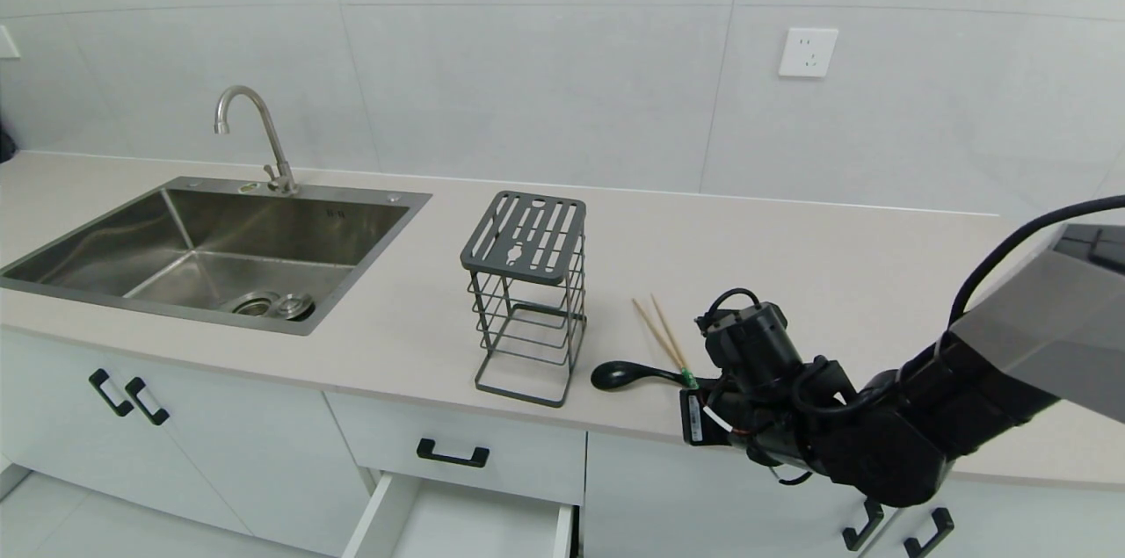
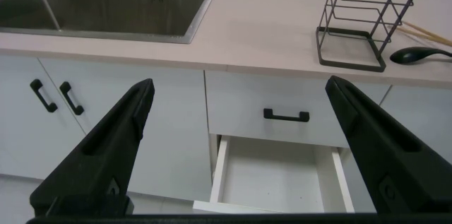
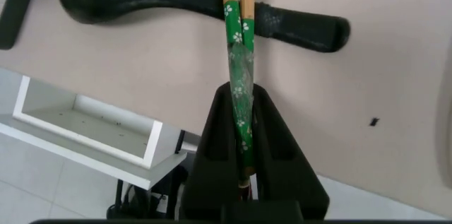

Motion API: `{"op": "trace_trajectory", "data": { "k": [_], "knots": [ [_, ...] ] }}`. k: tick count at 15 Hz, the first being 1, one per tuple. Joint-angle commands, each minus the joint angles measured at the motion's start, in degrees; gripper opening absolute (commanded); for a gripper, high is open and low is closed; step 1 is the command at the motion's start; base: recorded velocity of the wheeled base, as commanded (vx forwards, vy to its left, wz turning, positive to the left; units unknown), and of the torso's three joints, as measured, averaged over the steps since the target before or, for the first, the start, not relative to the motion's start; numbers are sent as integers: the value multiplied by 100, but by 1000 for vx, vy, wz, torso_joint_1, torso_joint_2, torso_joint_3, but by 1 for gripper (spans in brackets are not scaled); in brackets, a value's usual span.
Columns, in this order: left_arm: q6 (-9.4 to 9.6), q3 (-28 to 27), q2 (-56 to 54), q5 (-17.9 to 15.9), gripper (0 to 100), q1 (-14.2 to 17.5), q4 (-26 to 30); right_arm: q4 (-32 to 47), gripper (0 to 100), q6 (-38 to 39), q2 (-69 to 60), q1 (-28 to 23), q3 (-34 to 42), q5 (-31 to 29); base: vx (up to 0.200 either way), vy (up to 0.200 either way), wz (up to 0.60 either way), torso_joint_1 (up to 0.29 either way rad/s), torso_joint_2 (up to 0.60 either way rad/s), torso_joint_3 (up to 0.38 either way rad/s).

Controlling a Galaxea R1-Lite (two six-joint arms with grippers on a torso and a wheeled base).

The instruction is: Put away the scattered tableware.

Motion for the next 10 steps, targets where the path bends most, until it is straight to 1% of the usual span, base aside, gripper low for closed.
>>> {"op": "trace_trajectory", "data": {
  "k": [1, 6, 10],
  "knots": [
    [0, 0, 7, -2, 100, 0, -4, -3, 0, -5, -277, -107, 7, -12, 0, 0, 0, 0, 0, 0],
    [0, 0, 7, -2, 100, 0, -4, -12, 0, -14, -1147, -134, 253, -118, 0, 0, 0, 0, 0, 0],
    [0, 0, 7, -2, 100, 0, -4, -30, 0, -58, -2352, 60, 613, -126, 0, 0, 0, 0, 0, 0]
  ]
}}
